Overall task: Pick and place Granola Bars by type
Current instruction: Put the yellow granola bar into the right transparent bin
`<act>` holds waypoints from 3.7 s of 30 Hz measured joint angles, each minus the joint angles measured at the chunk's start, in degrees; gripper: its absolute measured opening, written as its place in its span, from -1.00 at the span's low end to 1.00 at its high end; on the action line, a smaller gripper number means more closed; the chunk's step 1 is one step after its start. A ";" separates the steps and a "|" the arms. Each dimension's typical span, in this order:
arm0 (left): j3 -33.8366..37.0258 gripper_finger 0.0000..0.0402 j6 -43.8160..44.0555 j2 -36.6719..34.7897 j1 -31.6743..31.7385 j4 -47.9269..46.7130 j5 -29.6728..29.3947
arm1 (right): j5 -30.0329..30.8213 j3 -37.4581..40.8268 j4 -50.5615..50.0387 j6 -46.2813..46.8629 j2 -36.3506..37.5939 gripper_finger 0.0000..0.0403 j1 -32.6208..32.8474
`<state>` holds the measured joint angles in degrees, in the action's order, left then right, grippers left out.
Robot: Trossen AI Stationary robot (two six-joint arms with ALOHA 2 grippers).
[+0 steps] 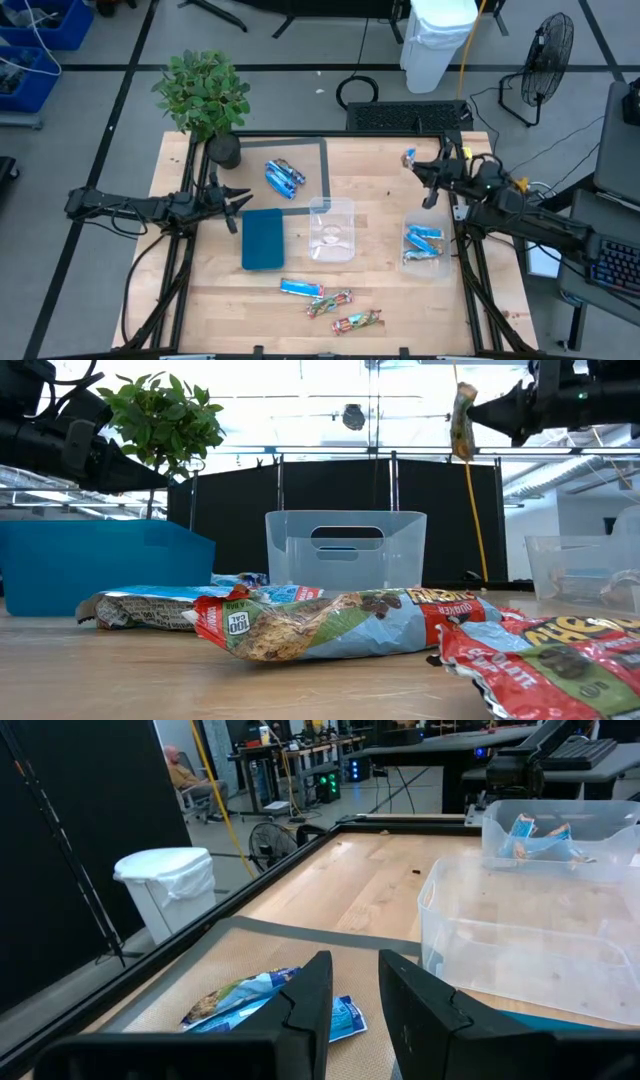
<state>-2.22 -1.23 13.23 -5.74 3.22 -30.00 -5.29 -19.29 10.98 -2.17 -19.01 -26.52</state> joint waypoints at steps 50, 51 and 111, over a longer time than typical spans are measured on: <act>0.00 -0.54 0.02 0.00 -0.02 0.00 0.00 | -10.18 -24.54 -75.10 52.72 -15.41 -1.00 15.88; 0.00 -0.54 0.00 0.00 -0.02 0.00 0.00 | -10.75 -24.50 -75.08 52.74 -16.29 -1.00 16.45; 0.00 -0.54 0.01 0.00 -0.02 0.00 0.00 | -16.03 -24.41 -58.60 71.47 -42.89 -1.00 42.42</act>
<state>-2.22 -1.23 13.23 -5.76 3.22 -30.00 -21.32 -43.70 -47.62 69.29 -61.90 15.90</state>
